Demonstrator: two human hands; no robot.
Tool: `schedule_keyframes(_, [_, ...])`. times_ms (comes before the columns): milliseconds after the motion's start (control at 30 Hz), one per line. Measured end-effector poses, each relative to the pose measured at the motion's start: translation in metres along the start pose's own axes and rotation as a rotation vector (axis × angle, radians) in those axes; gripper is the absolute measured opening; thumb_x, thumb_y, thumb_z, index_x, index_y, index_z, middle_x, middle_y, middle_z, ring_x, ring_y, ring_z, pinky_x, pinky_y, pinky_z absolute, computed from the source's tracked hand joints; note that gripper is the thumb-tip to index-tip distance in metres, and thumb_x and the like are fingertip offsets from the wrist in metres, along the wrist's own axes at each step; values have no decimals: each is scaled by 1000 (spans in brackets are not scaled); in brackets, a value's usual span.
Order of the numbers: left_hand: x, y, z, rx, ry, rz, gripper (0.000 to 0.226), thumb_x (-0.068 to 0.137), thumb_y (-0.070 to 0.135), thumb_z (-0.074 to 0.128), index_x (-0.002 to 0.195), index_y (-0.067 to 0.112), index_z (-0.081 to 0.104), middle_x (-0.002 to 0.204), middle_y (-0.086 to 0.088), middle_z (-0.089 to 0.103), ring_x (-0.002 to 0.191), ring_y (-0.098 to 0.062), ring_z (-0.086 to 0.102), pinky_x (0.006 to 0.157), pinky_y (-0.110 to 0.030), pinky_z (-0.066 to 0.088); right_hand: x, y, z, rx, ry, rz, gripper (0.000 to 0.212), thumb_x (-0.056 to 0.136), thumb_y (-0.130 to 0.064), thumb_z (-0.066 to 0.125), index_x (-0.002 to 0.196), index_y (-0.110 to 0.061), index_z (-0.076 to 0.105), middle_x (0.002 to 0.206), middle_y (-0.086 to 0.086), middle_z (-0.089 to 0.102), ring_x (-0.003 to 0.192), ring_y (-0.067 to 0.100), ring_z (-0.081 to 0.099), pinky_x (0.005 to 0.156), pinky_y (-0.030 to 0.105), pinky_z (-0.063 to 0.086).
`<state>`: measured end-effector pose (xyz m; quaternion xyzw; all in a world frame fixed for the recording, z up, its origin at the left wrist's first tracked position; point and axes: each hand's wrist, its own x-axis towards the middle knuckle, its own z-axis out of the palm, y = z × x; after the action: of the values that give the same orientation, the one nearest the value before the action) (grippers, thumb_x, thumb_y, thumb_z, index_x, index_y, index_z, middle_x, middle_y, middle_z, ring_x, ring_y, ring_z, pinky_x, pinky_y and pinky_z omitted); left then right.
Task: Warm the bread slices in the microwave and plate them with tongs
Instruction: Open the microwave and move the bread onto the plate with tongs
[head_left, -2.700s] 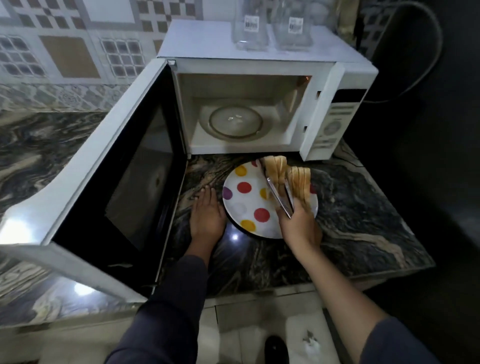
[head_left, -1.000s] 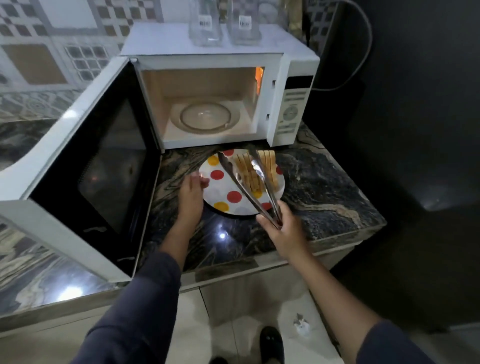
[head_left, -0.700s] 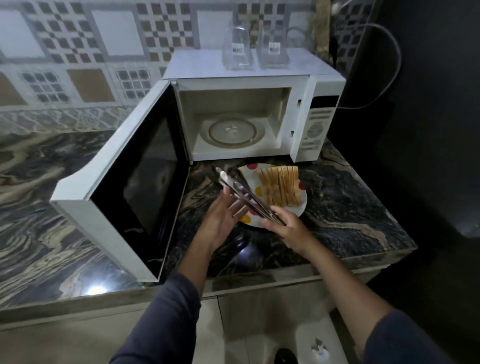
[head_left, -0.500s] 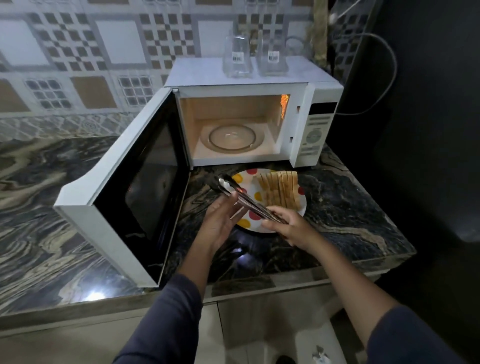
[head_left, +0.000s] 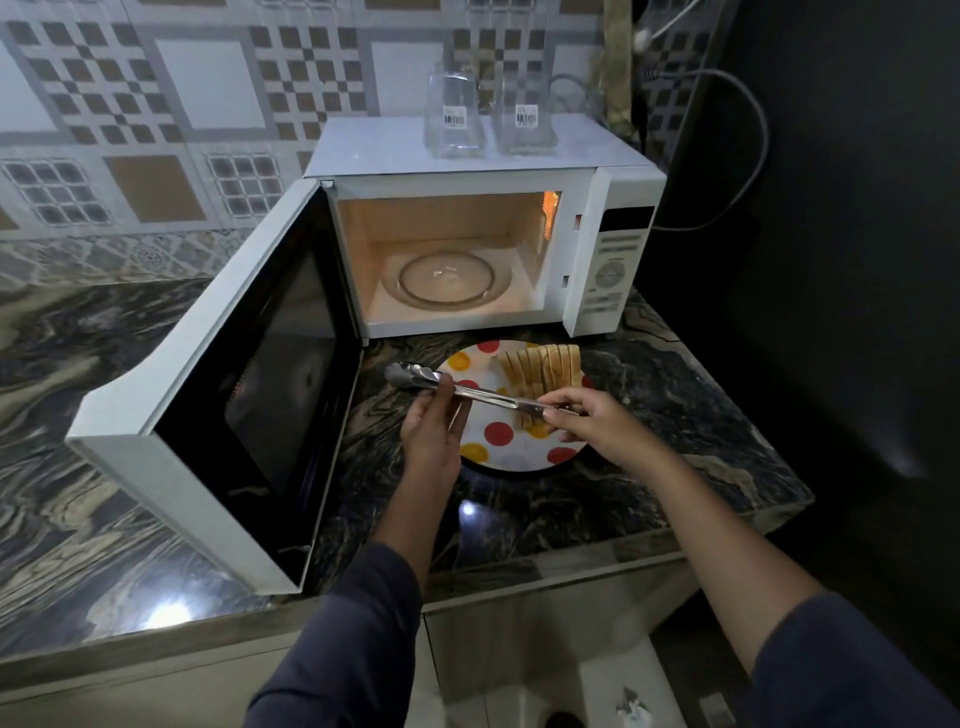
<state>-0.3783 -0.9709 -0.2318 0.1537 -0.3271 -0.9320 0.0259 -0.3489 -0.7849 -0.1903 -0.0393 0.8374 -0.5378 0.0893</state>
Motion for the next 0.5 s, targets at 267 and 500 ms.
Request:
schedule_keyframes(267, [7, 1, -1, -13, -38, 4, 23, 84, 13, 64, 105, 5, 58, 107, -15, 63, 115, -32, 56, 87, -30, 54, 4, 0, -2, -6, 54, -52, 24, 85, -16, 67, 108, -21, 65, 101, -11, 62, 99, 3, 57, 90, 20, 46])
schedule_keyframes(500, [-1, -2, 5, 93, -103, 0, 5, 86, 10, 62, 90, 8, 60, 93, -9, 64, 92, -19, 62, 73, -23, 57, 11, -13, 14, -54, 66, -115, 27, 76, -15, 76, 96, -28, 62, 97, -8, 64, 97, 7, 60, 87, 22, 51])
